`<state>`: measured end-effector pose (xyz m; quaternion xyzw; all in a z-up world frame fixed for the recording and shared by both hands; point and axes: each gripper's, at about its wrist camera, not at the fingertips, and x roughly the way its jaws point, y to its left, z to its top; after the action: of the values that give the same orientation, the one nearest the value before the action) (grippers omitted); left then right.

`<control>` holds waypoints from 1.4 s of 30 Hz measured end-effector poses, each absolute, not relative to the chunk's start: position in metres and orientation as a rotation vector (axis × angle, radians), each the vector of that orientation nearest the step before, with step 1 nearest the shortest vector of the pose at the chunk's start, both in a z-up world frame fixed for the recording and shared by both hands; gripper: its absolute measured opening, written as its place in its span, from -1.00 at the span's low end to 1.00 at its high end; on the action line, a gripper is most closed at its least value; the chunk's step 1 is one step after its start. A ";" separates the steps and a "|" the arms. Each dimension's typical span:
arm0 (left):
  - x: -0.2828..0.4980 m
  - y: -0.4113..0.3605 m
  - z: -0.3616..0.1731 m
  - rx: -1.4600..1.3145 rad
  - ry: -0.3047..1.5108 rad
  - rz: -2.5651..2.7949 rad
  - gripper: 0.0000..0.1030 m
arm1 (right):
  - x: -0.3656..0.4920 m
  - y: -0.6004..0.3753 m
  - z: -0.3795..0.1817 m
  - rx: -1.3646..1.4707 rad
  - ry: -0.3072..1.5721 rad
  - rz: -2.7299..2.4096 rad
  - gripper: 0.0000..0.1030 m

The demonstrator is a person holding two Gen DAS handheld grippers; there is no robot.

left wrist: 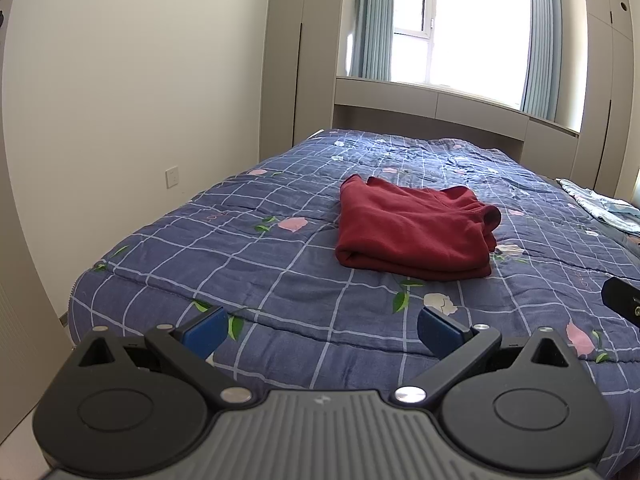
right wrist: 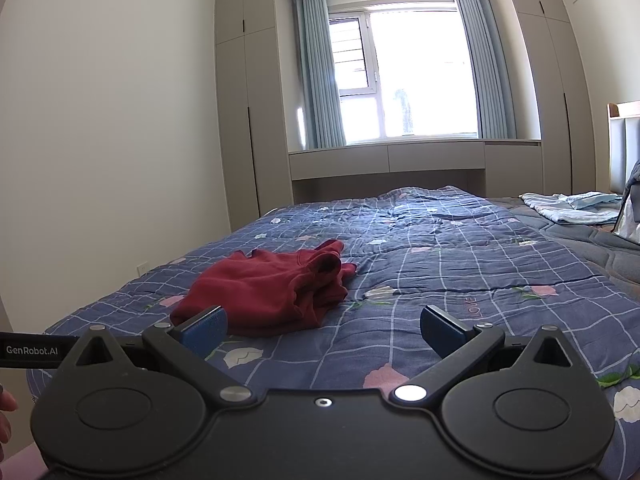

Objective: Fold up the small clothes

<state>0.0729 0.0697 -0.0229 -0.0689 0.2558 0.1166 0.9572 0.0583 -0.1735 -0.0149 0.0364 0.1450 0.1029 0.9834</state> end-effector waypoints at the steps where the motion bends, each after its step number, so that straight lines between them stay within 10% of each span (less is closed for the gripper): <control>1: 0.073 0.070 -0.023 -0.140 0.520 0.237 0.99 | 0.058 -0.174 -0.015 0.073 0.291 0.207 0.99; 42: 0.085 0.073 -0.027 -0.136 0.569 0.257 0.99 | 0.067 -0.172 -0.025 0.055 0.321 0.200 0.99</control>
<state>0.0853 0.0731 -0.0271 -0.0669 0.2796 0.1264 0.9494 0.0669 -0.1719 -0.0248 0.0274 0.1596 0.0996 0.9818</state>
